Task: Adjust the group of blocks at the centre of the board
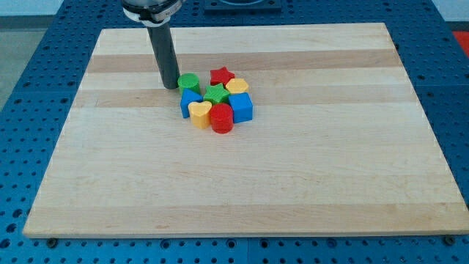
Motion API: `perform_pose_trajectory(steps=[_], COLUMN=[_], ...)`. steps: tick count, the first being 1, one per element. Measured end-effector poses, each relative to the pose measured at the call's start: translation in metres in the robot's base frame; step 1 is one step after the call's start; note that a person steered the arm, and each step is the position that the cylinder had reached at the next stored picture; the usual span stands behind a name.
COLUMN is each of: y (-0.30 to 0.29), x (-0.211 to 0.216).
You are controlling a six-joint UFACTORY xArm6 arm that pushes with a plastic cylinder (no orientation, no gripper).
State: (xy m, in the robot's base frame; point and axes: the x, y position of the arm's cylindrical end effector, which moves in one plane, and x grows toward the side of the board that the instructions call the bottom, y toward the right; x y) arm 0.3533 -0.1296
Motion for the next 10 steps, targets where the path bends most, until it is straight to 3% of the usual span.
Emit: perform_pose_trajectory(steps=[3,5,6,8,10], y=[0.020,-0.034,-0.033,0.048,0.119], x=[0.000,0.001,-0.018,-0.082,-0.082])
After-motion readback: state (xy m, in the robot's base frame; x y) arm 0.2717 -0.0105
